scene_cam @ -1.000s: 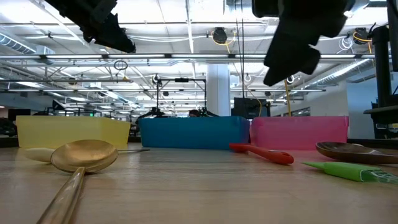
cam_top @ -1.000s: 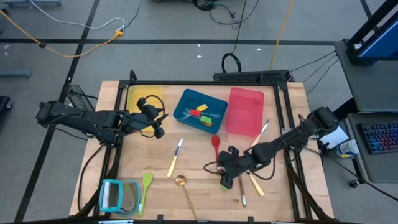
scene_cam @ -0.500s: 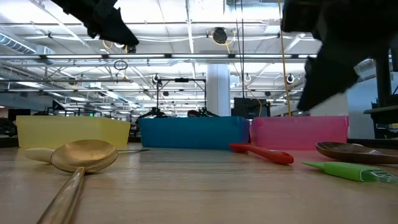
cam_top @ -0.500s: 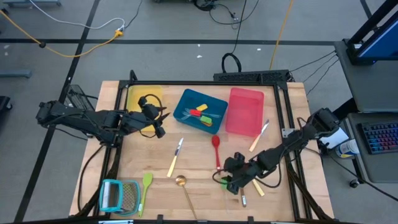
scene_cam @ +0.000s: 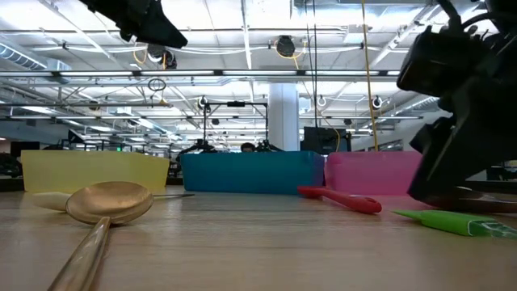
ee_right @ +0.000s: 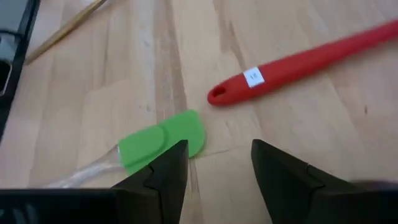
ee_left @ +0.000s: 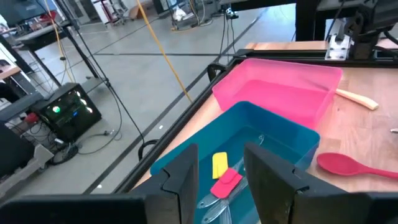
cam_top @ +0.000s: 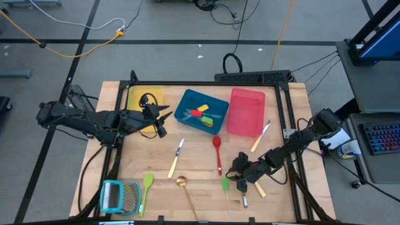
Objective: Pick & Place Kitchen Items
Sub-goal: Put the green spatula into the blue bin
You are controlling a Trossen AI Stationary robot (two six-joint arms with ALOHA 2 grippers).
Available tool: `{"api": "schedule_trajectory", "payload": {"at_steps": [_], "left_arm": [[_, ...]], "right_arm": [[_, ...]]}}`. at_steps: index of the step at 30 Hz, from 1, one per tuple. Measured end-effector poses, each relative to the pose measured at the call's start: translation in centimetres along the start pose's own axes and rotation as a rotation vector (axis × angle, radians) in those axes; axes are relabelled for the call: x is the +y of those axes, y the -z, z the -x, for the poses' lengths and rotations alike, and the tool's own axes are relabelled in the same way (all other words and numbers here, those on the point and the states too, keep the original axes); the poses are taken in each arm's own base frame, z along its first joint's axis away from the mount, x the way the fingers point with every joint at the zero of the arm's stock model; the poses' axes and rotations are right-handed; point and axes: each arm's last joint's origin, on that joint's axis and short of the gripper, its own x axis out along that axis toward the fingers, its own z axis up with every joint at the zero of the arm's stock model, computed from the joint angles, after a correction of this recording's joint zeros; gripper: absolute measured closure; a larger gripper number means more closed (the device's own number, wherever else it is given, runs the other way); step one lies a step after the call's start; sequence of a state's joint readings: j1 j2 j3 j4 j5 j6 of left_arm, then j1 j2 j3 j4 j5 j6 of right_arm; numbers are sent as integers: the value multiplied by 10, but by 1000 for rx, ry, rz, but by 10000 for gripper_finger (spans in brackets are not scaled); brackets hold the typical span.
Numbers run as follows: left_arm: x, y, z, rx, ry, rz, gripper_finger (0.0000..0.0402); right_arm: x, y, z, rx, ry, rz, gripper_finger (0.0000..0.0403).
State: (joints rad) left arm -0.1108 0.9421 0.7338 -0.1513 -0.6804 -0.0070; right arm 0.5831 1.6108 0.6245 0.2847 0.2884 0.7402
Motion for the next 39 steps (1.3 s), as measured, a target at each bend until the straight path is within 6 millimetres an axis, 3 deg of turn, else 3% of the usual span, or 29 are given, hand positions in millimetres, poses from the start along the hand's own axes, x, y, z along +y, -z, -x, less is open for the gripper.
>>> {"api": "schedule_trajectory", "payload": {"at_steps": [7,13,27,39], "left_arm": [[0,0,0,-1,0,4,268],[0,0,0,-1,0,8,268],[0,0,0,0,0,24,268],[0,0,0,1,0,23,268]], "right_arm": [[6,-5,-5,-83,-69,68,234],[3,7,-24,-54,-77,77,234],[6,15,-25,-30,-68,144,239],[6,19,-24,5,-75,165,365]]}}
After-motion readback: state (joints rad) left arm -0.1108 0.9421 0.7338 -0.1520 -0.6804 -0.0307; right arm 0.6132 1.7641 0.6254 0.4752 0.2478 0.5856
